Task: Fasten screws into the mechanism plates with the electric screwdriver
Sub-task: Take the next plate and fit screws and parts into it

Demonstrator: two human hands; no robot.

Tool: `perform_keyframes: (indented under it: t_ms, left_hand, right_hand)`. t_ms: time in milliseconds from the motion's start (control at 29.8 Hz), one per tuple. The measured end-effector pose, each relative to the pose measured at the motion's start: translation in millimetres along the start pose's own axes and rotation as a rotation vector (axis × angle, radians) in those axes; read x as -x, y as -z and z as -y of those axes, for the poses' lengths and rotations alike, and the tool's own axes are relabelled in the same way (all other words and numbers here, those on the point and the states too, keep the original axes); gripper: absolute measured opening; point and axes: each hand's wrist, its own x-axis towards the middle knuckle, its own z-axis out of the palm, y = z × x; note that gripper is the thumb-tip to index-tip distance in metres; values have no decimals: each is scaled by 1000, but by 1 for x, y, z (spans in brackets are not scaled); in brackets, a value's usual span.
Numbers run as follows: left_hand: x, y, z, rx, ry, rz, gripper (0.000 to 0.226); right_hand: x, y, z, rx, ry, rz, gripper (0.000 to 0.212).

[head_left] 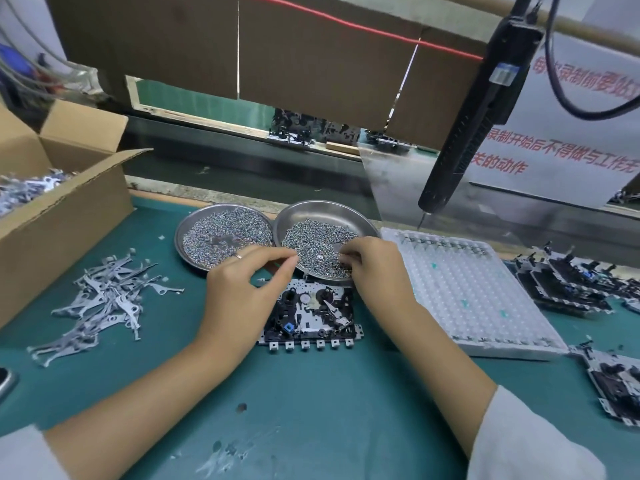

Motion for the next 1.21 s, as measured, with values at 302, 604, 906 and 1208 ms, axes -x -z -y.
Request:
perform_keyframes:
  t_ms: [302, 604, 906, 1208]
  left_hand:
    - [4, -2, 2, 45, -1, 43, 14]
    - [3, -1, -1, 41, 0, 63, 11]
    - [5, -1, -3, 36, -6, 78, 15]
    - [4, -7, -8, 132, 36, 80, 15]
  right_hand:
    - [-4, 1, -3, -52, -79, 45, 27]
    - [0, 12, -6, -470, -214, -49, 12]
    - [3, 10, -12, -601, -182, -54, 19]
    - [23, 18, 5, -948, -138, 25, 14]
